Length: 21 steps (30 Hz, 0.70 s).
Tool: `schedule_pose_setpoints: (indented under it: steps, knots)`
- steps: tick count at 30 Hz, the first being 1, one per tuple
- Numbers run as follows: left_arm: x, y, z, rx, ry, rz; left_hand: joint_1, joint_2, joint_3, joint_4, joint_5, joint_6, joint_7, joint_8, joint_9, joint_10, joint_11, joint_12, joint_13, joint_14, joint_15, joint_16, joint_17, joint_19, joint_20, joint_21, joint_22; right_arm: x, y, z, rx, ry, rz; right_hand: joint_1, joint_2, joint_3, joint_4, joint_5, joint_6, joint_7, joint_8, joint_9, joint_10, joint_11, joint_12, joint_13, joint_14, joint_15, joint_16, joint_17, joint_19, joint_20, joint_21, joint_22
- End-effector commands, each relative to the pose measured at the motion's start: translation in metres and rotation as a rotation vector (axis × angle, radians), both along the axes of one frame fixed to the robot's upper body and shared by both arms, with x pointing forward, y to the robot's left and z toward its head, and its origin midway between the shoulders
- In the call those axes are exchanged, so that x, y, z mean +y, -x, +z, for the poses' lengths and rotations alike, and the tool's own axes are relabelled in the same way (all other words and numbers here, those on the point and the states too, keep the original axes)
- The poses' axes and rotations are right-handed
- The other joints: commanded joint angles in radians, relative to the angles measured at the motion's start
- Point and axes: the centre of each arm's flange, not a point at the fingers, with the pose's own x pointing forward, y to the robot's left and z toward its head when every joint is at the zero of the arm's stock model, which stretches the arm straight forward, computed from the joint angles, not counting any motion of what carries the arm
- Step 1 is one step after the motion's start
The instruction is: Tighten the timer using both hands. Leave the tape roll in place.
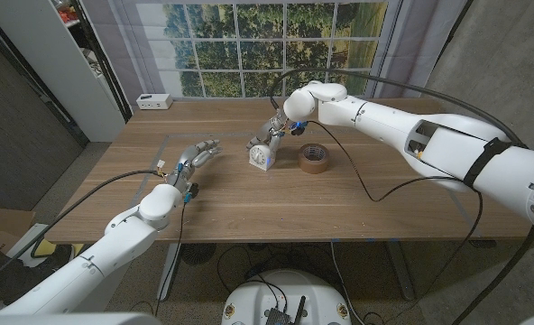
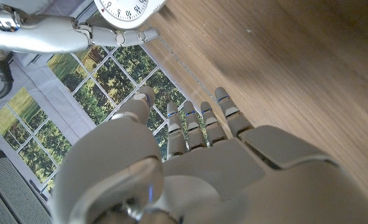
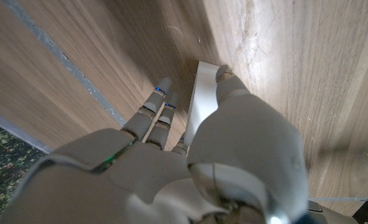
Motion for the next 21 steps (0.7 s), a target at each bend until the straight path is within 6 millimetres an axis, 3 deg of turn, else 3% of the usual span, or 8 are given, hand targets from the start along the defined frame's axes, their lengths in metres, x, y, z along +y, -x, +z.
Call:
schedule_pose_setpoints:
  steps: [1,10,14,21]
  knots:
    - [0.001,-0.001,0.0,0.0,0.001,0.0,0.01,0.0,0.001,0.002,0.004,0.006,0.0,0.002,0.005,0.004,-0.006,0.003,0.005,-0.001,-0.005,0.003,0.003,0.005,0.007,-0.003,0.002,-0.004,-0.001,-0.009,0.004,-0.042,0.011,0.005,0.011,0.002,-0.008,-0.009,0.03,-0.002,0.016,0.005,0.028,-0.005,0.014,0.004,0.018,-0.08,0.013,0.003,0.013,-0.009,0.009,0.0]
    - [0.0,-0.001,0.001,-0.005,-0.004,-0.002,0.009,-0.001,0.001,0.003,0.004,0.004,0.001,0.001,0.005,0.006,-0.006,0.003,0.006,-0.001,-0.004,0.003,0.003,0.007,0.007,-0.005,0.003,-0.01,0.001,-0.008,0.009,-0.08,0.028,0.007,0.022,-0.006,-0.01,-0.012,0.136,-0.002,0.054,0.017,0.136,-0.011,0.064,0.019,0.077,-0.124,0.04,0.005,0.036,-0.028,0.03,0.0]
    - [0.0,0.0,0.002,-0.009,-0.005,-0.003,0.009,-0.001,0.001,0.003,0.004,0.005,0.0,0.001,0.005,0.007,-0.007,0.004,0.006,-0.002,-0.006,0.002,0.003,0.008,0.008,-0.005,0.003,-0.013,0.001,-0.007,0.013,-0.111,0.046,0.009,0.032,-0.008,-0.011,-0.01,0.218,-0.003,0.083,0.027,0.214,-0.02,0.103,0.034,0.119,-0.145,0.06,0.009,0.052,-0.039,0.045,-0.001]
    - [-0.002,0.0,0.003,-0.01,-0.007,-0.002,0.008,-0.001,0.001,0.004,0.004,0.006,0.0,0.001,0.005,0.007,-0.007,0.004,0.007,-0.002,-0.007,0.002,0.003,0.008,0.008,-0.006,0.003,-0.02,0.001,-0.003,0.034,-0.172,0.054,0.012,0.043,-0.007,-0.011,-0.006,0.322,-0.002,0.123,0.043,0.279,-0.02,0.138,0.051,0.171,-0.176,0.076,0.006,0.069,-0.048,0.063,-0.001]
